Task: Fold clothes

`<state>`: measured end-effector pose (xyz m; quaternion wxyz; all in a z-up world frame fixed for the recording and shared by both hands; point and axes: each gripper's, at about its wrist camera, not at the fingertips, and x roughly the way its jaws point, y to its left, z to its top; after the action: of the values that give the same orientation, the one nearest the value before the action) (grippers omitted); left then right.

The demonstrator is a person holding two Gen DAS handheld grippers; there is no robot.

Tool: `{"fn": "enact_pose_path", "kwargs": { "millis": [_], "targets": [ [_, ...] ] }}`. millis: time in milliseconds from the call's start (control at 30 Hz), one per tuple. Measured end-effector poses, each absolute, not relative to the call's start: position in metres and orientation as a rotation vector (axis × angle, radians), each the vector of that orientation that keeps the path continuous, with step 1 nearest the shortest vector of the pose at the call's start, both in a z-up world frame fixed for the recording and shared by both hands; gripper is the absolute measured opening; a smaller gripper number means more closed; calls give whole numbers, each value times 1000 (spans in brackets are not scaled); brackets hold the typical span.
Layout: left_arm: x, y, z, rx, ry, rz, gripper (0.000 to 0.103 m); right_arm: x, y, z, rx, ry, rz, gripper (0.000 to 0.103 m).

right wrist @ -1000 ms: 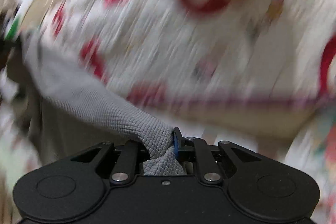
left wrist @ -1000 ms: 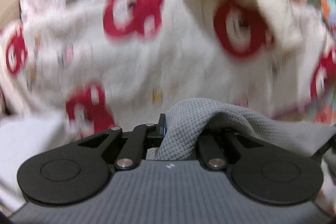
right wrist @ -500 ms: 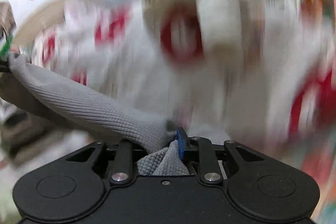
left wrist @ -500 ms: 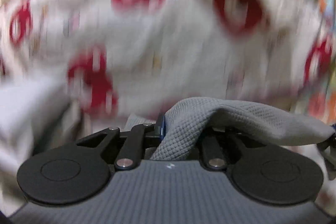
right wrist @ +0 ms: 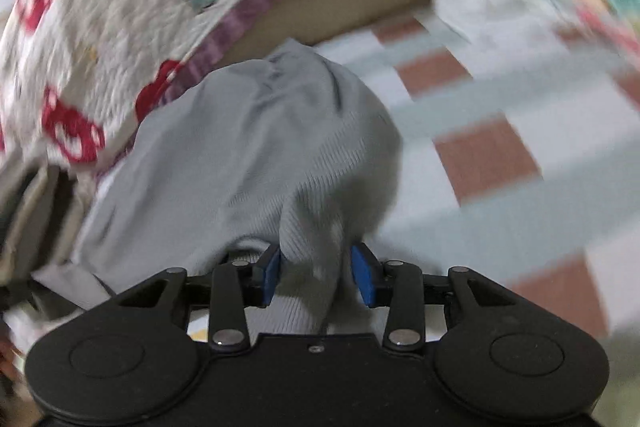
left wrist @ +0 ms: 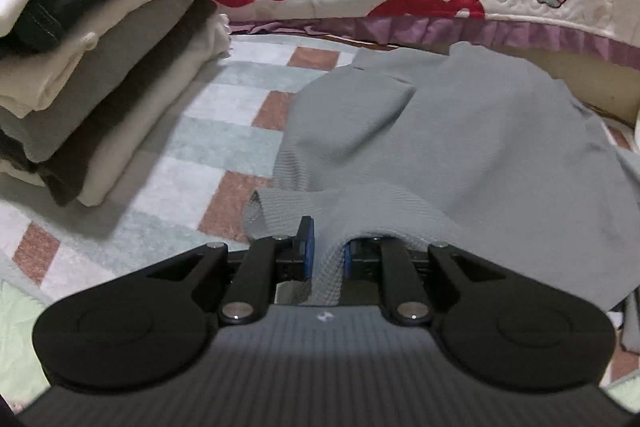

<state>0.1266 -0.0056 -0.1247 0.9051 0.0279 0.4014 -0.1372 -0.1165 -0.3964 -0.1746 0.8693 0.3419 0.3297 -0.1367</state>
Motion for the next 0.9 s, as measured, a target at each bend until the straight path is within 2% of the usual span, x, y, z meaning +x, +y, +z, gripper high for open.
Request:
{"fn": "enact_pose_path", "kwargs": {
  "millis": [167, 267, 333, 467, 500, 533, 633, 733, 900],
  "targets": [
    [129, -4, -129, 47, 839, -277, 15, -132, -398, -193, 742, 716, -303, 45],
    [132, -8, -135, 62, 850, -283, 13, -134, -402, -196, 778, 695, -291, 56],
    [132, -11, -135, 84, 832, -278, 2, -130, -404, -198, 781, 677, -289, 63],
    [125, -5, -112, 66, 688, -275, 2, -116, -405, -197, 706, 654, -281, 64],
    [123, 0, -103, 45, 645, -255, 2, -112, -403, -192, 652, 642, -257, 42],
    [121, 7, -94, 23, 602, -232, 2, -109, -402, -186, 609, 628, -229, 2],
    [122, 31, -83, -54, 545, -155, 2, -113, -404, -158, 589, 540, -167, 3],
    [129, 40, -94, -70, 591, -99, 2, -118, -401, -138, 555, 490, -143, 3],
    [139, 27, -108, -30, 647, -100, 2, -112, -389, -154, 452, 596, -233, 10]
  ]
}}
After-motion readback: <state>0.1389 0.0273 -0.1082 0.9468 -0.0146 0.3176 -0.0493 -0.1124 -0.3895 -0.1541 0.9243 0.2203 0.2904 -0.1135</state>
